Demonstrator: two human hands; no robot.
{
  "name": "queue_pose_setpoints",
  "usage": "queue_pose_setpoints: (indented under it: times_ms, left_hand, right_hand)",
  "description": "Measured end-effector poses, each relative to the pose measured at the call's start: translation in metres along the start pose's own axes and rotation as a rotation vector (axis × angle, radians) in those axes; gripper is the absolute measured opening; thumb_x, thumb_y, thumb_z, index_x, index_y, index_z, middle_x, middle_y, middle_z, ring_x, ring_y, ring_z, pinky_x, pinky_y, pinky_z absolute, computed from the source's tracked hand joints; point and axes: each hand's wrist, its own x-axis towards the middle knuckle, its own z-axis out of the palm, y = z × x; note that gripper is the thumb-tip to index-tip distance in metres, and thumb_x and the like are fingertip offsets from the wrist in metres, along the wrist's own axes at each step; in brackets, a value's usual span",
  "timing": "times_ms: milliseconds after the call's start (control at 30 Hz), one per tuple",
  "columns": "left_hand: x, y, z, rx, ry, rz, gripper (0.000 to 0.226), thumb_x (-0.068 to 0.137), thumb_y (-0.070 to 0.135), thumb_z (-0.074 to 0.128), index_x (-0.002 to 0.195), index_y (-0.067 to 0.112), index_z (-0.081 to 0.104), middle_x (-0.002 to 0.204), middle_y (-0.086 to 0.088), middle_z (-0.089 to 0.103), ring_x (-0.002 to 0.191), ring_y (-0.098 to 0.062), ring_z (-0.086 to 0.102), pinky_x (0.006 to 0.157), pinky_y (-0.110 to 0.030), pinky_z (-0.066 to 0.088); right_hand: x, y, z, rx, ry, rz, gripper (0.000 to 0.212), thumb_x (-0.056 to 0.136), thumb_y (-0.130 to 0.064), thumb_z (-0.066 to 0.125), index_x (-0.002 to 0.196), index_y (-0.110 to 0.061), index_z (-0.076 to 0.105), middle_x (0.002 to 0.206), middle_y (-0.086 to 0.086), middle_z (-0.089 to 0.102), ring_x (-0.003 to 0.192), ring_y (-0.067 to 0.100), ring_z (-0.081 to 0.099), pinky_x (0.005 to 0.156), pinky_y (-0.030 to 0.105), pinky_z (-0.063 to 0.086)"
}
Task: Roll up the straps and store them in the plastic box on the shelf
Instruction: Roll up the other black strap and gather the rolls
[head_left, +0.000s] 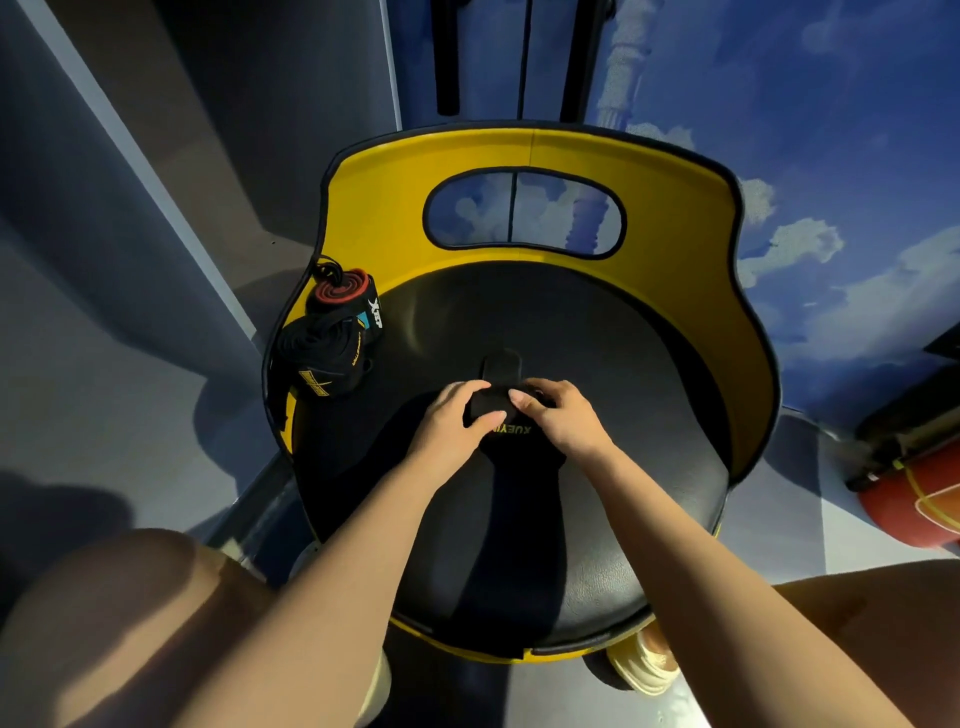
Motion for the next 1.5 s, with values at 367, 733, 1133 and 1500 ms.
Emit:
queue_pose_setpoints:
  times_ms: [367, 733, 1133, 1500]
  left_hand:
    - [0.044, 0.008, -0.004, 0.07, -0.064, -0.236, 0.039, 0.092, 0.047, 0.047, 0.125, 0.026, 0.05, 0.132, -0.003, 0.049, 0.118, -0.023, 0.048, 0.086, -0.03, 0.038]
    - [0.044, 0.008, -0.004, 0.54, -0.068, 0.148, 0.079, 0.081, 0.044, 0.066, 0.145, 0.021, 0.026, 0.148, 0.005, 0.026, 0.138, -0.017, 0.022, 0.109, -0.035, 0.031]
    - [0.085, 0.016, -0.015, 0.493, -0.185, -0.045, 0.067, 0.079, 0.022, 0.07, 0.135, 0.018, 0.034, 0.137, -0.005, 0.04, 0.127, -0.025, 0.038, 0.101, -0.039, 0.039]
    - [0.08, 0.016, -0.002, 0.9, 0.01, 0.23, 0.081, 0.081, 0.035, 0.067, 0.146, 0.023, 0.019, 0.147, 0.0, 0.027, 0.137, -0.021, 0.025, 0.112, -0.038, 0.022]
  right_hand:
    - [0.005, 0.015, -0.001, -0.233, -0.005, -0.349, 0.06, 0.082, -0.024, 0.071, 0.135, -0.016, 0.046, 0.136, 0.001, 0.041, 0.127, 0.016, 0.04, 0.101, 0.016, 0.029]
    - [0.05, -0.004, -0.017, -0.162, -0.185, -0.063, 0.052, 0.091, -0.034, 0.057, 0.139, -0.022, 0.041, 0.136, 0.005, 0.043, 0.124, 0.022, 0.043, 0.096, 0.024, 0.033]
    - [0.044, 0.002, -0.004, 0.061, -0.036, -0.16, 0.068, 0.081, -0.024, 0.072, 0.14, -0.023, 0.039, 0.134, -0.003, 0.045, 0.127, 0.011, 0.039, 0.105, 0.024, 0.031]
    - [0.067, 0.003, -0.006, -0.083, -0.02, -0.141, 0.067, 0.076, -0.022, 0.076, 0.134, -0.021, 0.042, 0.125, 0.007, 0.053, 0.119, 0.023, 0.048, 0.097, 0.027, 0.036]
